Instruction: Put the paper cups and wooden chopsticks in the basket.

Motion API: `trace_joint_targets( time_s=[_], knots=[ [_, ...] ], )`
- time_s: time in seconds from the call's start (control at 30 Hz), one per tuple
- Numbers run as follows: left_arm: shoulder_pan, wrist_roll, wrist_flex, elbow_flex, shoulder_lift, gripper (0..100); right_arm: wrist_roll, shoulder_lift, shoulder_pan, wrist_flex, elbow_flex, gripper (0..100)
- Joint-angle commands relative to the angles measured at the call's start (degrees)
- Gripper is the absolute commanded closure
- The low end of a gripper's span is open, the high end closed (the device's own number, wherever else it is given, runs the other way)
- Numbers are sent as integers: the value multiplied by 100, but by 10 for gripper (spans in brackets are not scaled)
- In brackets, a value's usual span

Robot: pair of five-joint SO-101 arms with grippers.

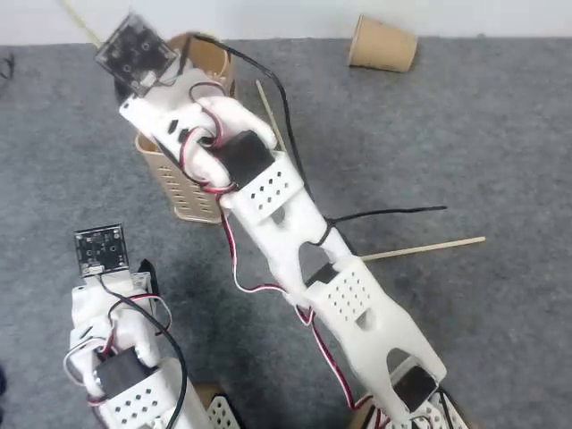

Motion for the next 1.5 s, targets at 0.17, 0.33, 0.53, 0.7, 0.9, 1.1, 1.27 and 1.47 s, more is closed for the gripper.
trace_joint_targets(
  time_s=[0.17, 0.33, 0.53, 0.7, 0.9, 1.1, 1.27, 1.47],
  knots=[
    [18, -70, -105, -22, 18, 791, 70, 13, 154, 163, -158, 991],
    [18, -70, -105, -22, 18, 791, 70, -84, 224, 470, -193, 943],
    [18, -70, -105, -22, 18, 791, 70, -497, 215, 1086, -193, 830],
    [18, -70, -105, -22, 18, 791, 79, -1059, 242, 1710, -193, 877],
    [18, -70, -105, -22, 18, 791, 114, -2079, 708, 3371, -158, 879],
    [18, -70, -97, -22, 18, 791, 70, -2237, 1956, 4426, 273, 883],
    [18, -70, -88, -22, 18, 791, 62, -2193, 2273, 4391, 1793, 883],
    [18, -70, -88, -22, 18, 791, 62, -1807, 2079, 3486, 3411, 883]
  ],
)
